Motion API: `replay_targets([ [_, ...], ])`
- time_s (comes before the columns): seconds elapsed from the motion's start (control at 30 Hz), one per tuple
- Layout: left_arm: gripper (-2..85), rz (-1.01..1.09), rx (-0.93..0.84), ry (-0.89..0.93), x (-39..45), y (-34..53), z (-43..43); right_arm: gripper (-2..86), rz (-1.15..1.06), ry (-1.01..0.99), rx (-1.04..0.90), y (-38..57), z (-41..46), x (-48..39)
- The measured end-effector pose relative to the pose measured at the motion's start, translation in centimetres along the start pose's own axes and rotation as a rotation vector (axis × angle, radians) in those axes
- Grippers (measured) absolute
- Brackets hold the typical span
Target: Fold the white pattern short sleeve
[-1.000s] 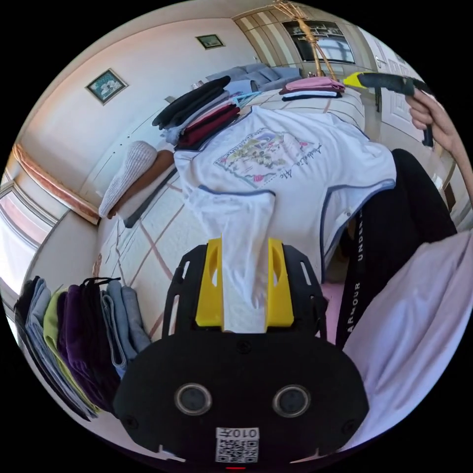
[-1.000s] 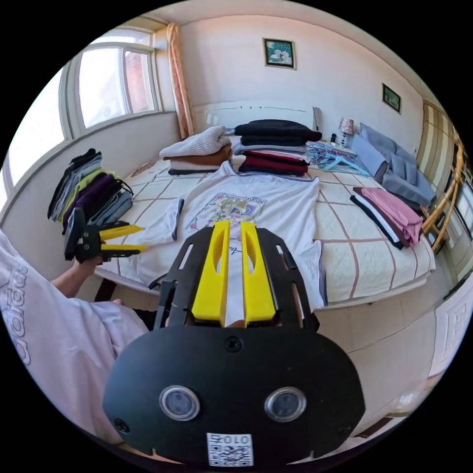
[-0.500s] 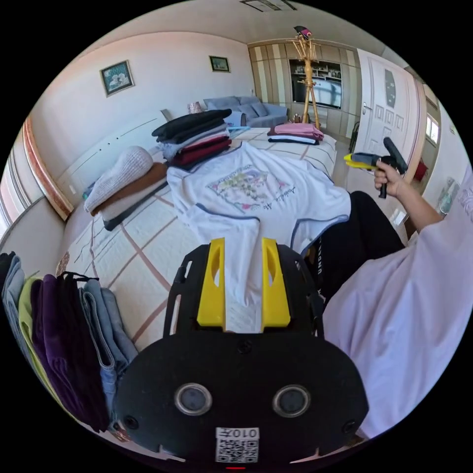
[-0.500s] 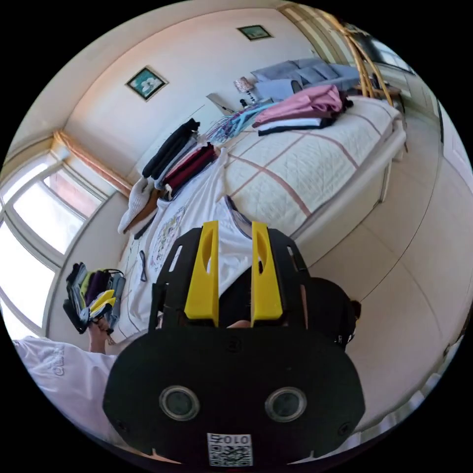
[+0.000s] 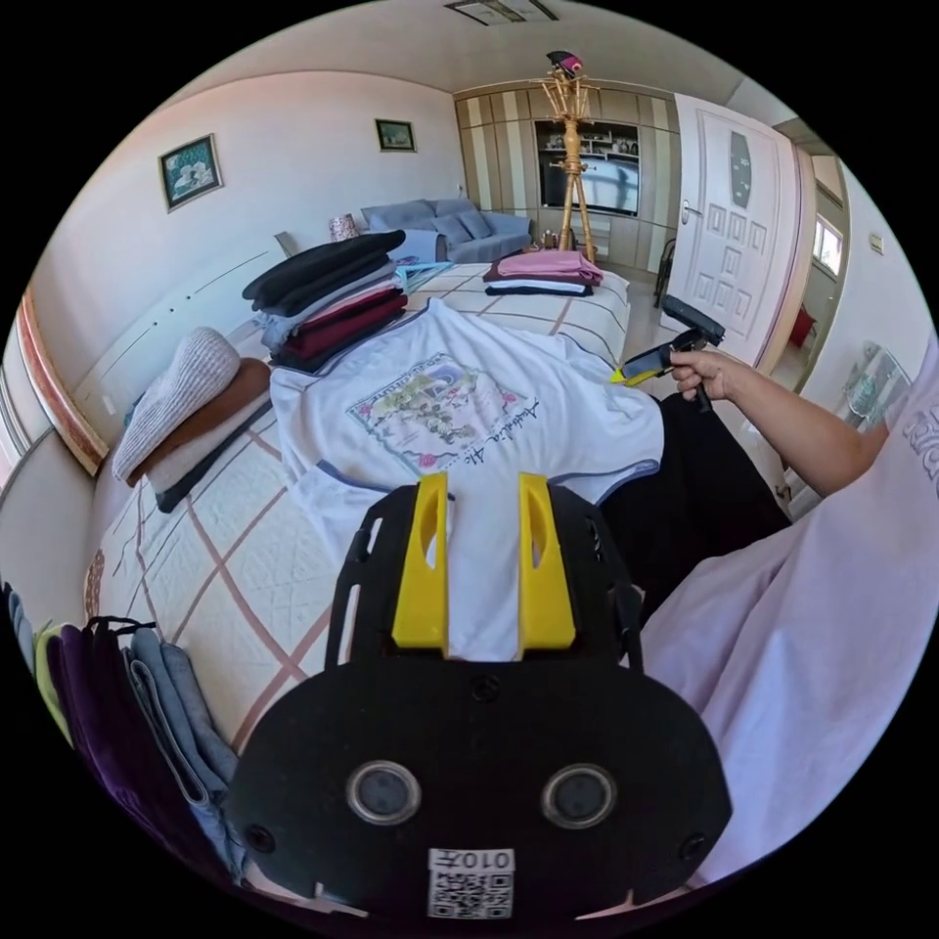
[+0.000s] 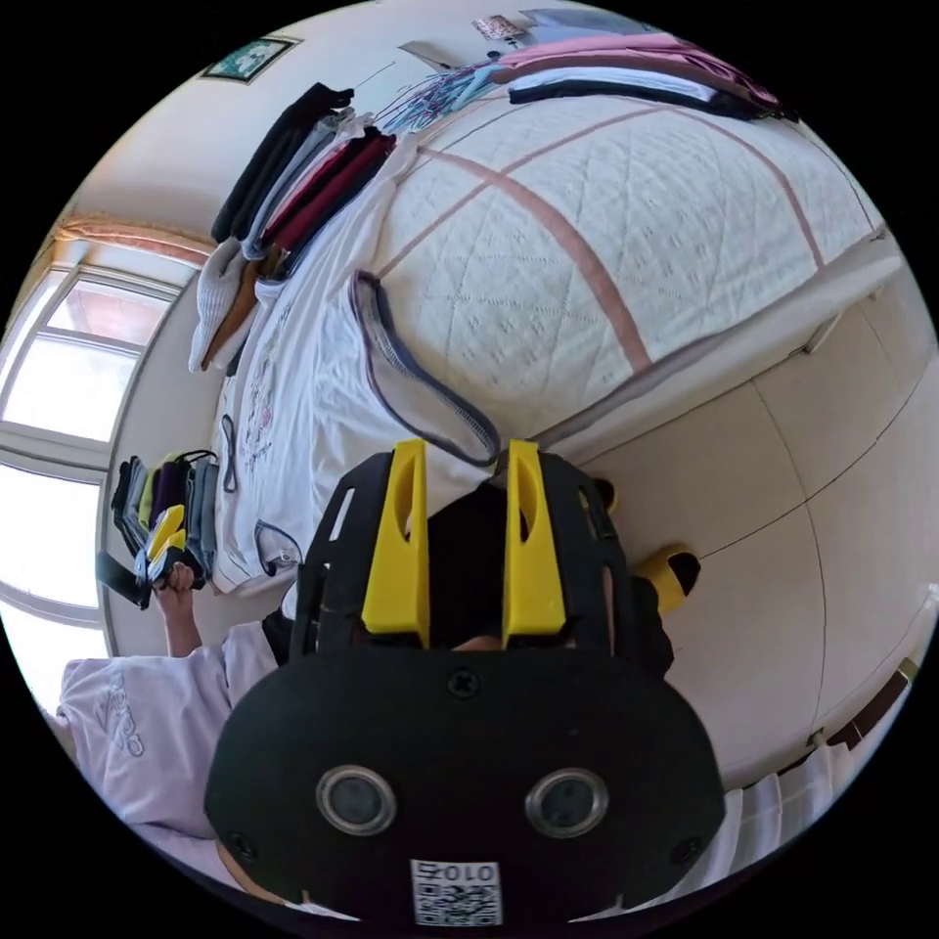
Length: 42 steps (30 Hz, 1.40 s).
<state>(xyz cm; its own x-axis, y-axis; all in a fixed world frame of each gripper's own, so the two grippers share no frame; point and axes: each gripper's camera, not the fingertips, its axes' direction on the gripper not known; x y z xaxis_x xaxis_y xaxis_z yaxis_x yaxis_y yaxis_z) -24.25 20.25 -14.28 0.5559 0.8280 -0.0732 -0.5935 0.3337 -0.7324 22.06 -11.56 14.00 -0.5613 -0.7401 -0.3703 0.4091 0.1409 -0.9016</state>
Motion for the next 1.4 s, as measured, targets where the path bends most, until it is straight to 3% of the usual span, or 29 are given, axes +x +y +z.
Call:
replay_targets([
  [0.07,10.3,0.006,-0.004,0.006,-0.1,0.2,0.3,4.7,-0.019,-0.052,-0.04,-1.2,-0.2,0.2],
  [0.23,10.0,-0.011,-0.008,-0.009,-1.4,1.3,0.8,3.8,-0.008,-0.006,-0.005,-1.0,-3.8,-1.6],
  [0.4,10.0,-0.028,0.013,0.041,-2.5,1.6,1.9,3.8,-0.129,0.116,0.059,-2.3,-9.2,-11.6],
  [0.47,10.1,-0.02,0.033,0.046,-2.5,1.5,2.2,4.0,-0.268,0.303,0.024,-3.0,-8.2,-19.4],
  [0.63,10.4,0.016,0.059,0.063,-2.6,0.8,3.6,5.2,-0.443,0.423,-0.113,-4.5,0.3,-26.8],
  [0.73,10.8,0.019,0.034,0.084,-3.5,0.8,4.8,6.4,-0.544,0.259,-0.264,-5.2,3.3,-26.7],
  [0.83,11.3,0.022,0.005,0.125,-4.5,0.9,6.5,5.9,-0.628,0.06,-0.182,-4.0,-0.2,-25.8],
  [1.07,13.6,0.031,-0.015,0.382,-2.4,-3.2,12.6,8.8,-0.54,0.36,0.187,-2.5,-7.2,-18.3],
  [1.2,14.3,-0.09,-0.099,0.548,0.2,-5.0,19.6,9.8,-0.602,0.467,0.145,-3.1,-5.0,-17.5],
  [1.3,13.8,-0.182,-0.146,0.675,0.1,-5.9,23.7,9.3,-0.572,0.403,0.117,-4.1,-3.5,-16.9],
  [1.4,11.7,-0.221,-0.152,0.673,-0.2,-6.9,25.9,7.5,-0.537,0.345,0.127,-5.1,-3.1,-16.5],
])
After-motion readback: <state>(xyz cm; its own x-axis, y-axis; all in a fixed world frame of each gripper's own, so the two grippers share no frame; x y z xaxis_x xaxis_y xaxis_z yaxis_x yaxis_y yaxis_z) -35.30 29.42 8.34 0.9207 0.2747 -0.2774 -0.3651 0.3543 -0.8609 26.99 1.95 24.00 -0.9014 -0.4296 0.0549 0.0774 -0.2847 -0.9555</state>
